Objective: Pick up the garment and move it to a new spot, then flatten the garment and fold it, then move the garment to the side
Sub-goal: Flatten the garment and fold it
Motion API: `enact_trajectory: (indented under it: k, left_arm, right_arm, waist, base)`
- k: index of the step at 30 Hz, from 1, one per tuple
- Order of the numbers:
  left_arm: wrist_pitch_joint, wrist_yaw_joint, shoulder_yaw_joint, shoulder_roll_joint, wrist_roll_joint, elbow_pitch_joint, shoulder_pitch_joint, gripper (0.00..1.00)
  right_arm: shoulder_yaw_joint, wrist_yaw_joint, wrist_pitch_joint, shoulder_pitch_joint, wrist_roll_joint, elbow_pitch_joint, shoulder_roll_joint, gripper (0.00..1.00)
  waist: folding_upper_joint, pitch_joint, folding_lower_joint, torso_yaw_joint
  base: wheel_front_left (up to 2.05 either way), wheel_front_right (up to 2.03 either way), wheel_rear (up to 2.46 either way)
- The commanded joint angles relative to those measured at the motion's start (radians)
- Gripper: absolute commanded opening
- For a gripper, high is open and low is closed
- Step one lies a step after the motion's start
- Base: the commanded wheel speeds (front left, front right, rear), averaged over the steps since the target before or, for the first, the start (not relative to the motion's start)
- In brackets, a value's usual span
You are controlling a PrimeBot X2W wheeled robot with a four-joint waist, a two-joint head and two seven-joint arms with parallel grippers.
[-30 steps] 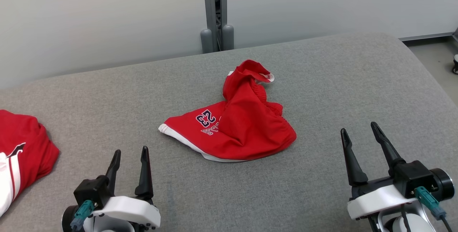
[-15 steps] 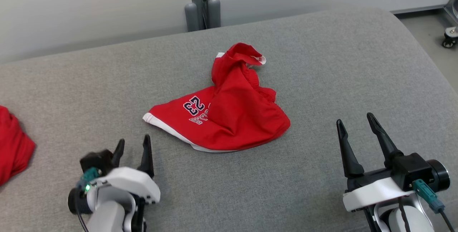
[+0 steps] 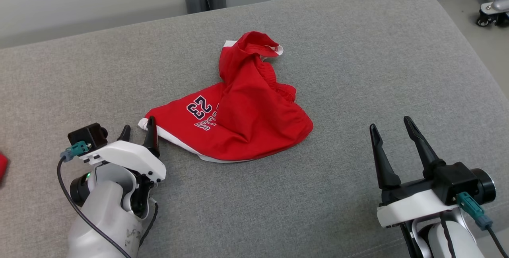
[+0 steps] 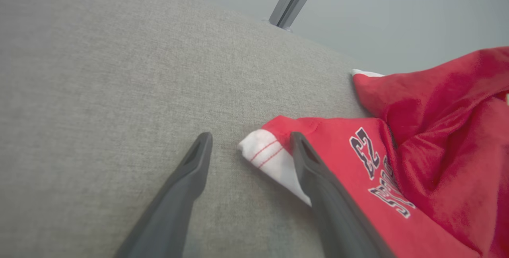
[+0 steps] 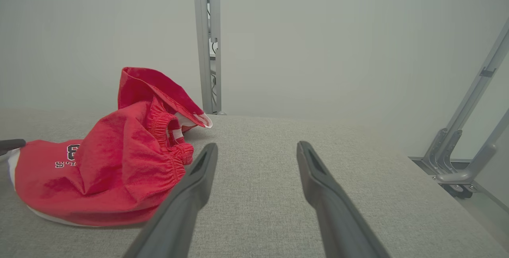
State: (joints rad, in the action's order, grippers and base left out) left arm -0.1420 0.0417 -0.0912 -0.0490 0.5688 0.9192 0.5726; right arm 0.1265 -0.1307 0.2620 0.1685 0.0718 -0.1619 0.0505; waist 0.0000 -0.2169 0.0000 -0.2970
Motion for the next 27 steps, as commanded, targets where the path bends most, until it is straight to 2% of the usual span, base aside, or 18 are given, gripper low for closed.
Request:
enact_trajectory:
  k: [1, 7, 8, 9, 10, 11, 12, 21, 27]
  left_arm:
    - [0.001, 0.012, 0.004, -0.004, 0.018, 0.014, 0.025, 1.00]
    - [0.012, 0.039, -0.025, -0.004, 0.063, 0.075, 0.056, 1.00]
    - [0.012, 0.043, -0.033, -0.004, 0.070, 0.082, 0.058, 0.92]
    - [0.011, 0.046, -0.039, -0.004, 0.077, 0.089, 0.060, 0.76]
    - [0.009, 0.048, -0.047, -0.004, 0.083, 0.096, 0.063, 0.37]
    - [0.004, 0.050, -0.052, -0.004, 0.090, 0.100, 0.067, 0.03]
    - [-0.002, 0.054, -0.058, -0.004, 0.095, 0.105, 0.071, 0.00]
    - [-0.056, 0.072, -0.100, -0.004, 0.136, 0.124, 0.067, 0.00]
    - [-0.088, 0.079, -0.138, -0.004, 0.163, 0.109, 0.048, 0.00]
  right_arm:
    - [-0.002, 0.000, 0.005, 0.010, 0.006, 0.003, 0.002, 1.00]
    - [-0.005, 0.000, 0.005, 0.016, 0.004, -0.001, 0.002, 1.00]
    - [-0.006, 0.000, 0.005, 0.018, 0.004, -0.001, 0.002, 1.00]
    - [-0.007, 0.000, 0.005, 0.018, 0.005, -0.001, 0.002, 1.00]
    - [-0.007, 0.000, 0.005, 0.019, 0.007, -0.001, 0.002, 1.00]
    - [-0.007, 0.000, 0.005, 0.020, 0.007, -0.001, 0.002, 1.00]
    - [-0.008, 0.000, 0.005, 0.020, 0.008, -0.001, 0.002, 1.00]
    - [-0.011, 0.000, 0.005, 0.019, 0.008, -0.011, 0.002, 1.00]
    - [-0.020, 0.000, 0.005, 0.027, -0.004, -0.031, 0.002, 1.00]
  waist:
    - [0.0000, -0.003, 0.0000, -0.003]
    - [0.0000, -0.006, 0.0000, -0.004]
    - [0.0000, -0.007, 0.0000, -0.003]
    - [0.0000, -0.008, 0.0000, -0.002]
    - [0.0000, -0.009, 0.0000, 0.000]
    - [0.0000, -0.009, 0.0000, 0.001]
    - [0.0000, -0.010, 0.0000, 0.003]
    - [0.0000, -0.002, 0.0000, 0.021]
    - [0.0000, 0.010, 0.0000, 0.057]
  base:
    - [0.00, 0.00, 0.00]
    - [0.00, 0.00, 0.00]
    - [0.00, 0.00, 0.00]
    - [0.00, 0.00, 0.00]
    - [0.00, 0.00, 0.00]
    - [0.00, 0.00, 0.00]
    - [0.00, 0.00, 0.00]
    - [0.00, 0.00, 0.00]
    - [0.00, 0.00, 0.00]
